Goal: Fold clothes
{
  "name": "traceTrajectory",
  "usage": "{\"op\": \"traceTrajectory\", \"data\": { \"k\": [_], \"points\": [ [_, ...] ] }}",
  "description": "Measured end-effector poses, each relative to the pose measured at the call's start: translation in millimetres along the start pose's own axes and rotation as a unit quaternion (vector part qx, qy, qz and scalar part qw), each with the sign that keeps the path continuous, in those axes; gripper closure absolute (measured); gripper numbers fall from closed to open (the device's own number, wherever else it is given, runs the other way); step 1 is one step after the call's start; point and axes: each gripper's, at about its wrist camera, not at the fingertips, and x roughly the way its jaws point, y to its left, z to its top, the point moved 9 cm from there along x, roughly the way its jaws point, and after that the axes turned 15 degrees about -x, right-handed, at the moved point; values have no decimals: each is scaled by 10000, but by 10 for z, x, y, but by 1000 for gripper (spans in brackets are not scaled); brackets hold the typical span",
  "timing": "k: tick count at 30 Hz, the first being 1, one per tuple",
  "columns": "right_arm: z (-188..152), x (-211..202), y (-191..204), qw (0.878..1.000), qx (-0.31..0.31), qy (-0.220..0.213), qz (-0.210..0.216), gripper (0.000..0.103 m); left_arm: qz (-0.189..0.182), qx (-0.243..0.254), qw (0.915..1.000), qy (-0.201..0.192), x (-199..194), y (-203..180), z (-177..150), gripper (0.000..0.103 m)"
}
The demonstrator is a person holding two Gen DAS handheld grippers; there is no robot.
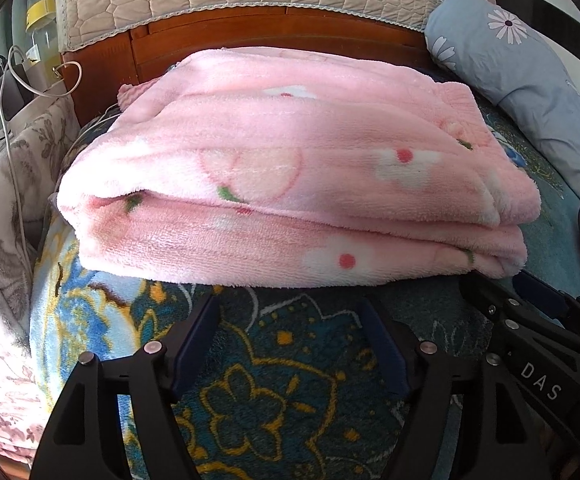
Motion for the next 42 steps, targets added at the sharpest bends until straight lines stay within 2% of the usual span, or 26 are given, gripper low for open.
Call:
{"op": "traceTrajectory", "data": {
  "k": [42],
  "points": [
    [-3, 2, -7, 9998, 122, -91, 131, 34, 30, 31, 10000, 25, -55, -75, -66, 26]
  ]
}}
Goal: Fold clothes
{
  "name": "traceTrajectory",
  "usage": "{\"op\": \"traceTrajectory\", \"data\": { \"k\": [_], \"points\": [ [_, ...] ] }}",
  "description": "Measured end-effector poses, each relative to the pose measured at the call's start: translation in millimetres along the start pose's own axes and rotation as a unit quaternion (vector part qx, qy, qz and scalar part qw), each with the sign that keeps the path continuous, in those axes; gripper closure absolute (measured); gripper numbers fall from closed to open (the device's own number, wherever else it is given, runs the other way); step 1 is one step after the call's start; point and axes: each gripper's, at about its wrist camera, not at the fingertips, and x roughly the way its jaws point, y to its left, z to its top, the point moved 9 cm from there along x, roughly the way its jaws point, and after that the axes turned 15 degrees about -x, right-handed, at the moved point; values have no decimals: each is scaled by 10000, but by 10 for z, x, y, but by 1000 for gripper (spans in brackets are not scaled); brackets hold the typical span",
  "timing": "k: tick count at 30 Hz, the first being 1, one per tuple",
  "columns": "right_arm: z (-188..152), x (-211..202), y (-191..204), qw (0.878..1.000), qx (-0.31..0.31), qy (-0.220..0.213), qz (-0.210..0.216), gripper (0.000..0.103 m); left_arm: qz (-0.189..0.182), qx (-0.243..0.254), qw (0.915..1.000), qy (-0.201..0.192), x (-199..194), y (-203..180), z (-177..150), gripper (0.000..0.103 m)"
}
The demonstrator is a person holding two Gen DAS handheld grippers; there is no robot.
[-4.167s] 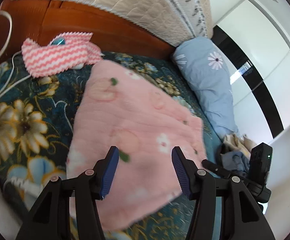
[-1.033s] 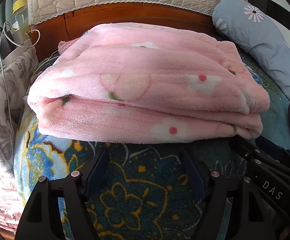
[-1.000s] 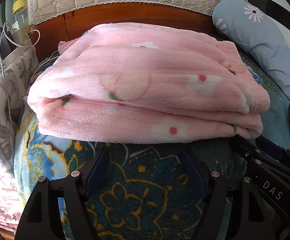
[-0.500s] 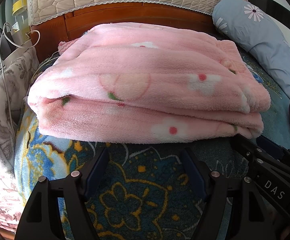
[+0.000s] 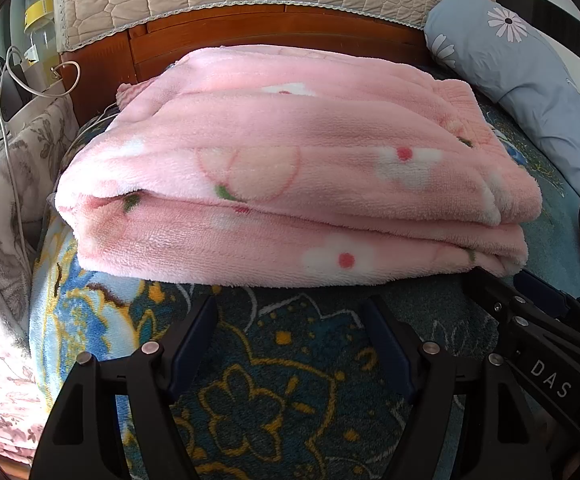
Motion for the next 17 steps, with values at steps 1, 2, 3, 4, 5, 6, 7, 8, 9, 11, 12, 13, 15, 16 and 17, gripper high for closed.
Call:
{"op": "traceTrajectory", "data": {
  "k": [1, 2, 3, 4, 5, 6, 7, 8, 9, 11, 12, 13, 15, 16, 17],
  "points": [
    [0, 0, 0, 10000, 0, 0, 0, 34, -1, 0, 10000, 1, 6, 4, 9, 26],
    [0, 0, 0, 10000, -1, 0, 1, 34, -1, -1, 10000, 0, 1, 1, 3, 26],
    [0, 0, 0, 10000, -1, 0, 1, 34, 0, -2, 10000, -1, -6, -2, -4, 26],
    [0, 0, 0, 10000, -1, 0, 1, 34, 1, -3, 10000, -1, -8, -3, -8, 26],
    [0, 0, 0, 10000, 0, 0, 1, 34, 2, -3, 10000, -2, -11, -5, -11, 26],
    [0, 0, -1, 10000, 1, 0, 1, 34, 0, -2, 10000, -1, 0, 4, 1, 26],
    [0, 0, -1, 10000, 1, 0, 1, 34, -2, -1, 10000, 0, 11, 14, 14, 26],
    [0, 0, -1, 10000, 0, 0, 1, 34, -2, -1, 10000, 1, 8, 9, 11, 26],
    [0, -1, -1, 10000, 0, -1, 2, 34, -3, 1, 10000, 1, 10, 7, 12, 26],
    [0, -1, 0, 10000, 0, -4, 6, 34, -4, 2, 10000, 1, 19, 13, 22, 26],
    [0, -1, 0, 10000, -1, -5, 8, 34, -4, 3, 10000, 1, 17, 11, 21, 26],
    [0, -1, 0, 10000, 0, -6, 8, 34, -4, 4, 10000, 1, 25, 17, 22, 26],
    [-1, -2, 0, 10000, 1, -6, 8, 34, -4, 4, 10000, 1, 31, 22, 22, 26],
    [-1, -3, 0, 10000, 1, -6, 8, 34, -3, 5, 10000, 0, 29, 20, 21, 26],
    [-2, -3, 0, 10000, 0, -6, 7, 34, -2, 4, 10000, -1, 23, 14, 14, 26]
  ]
}}
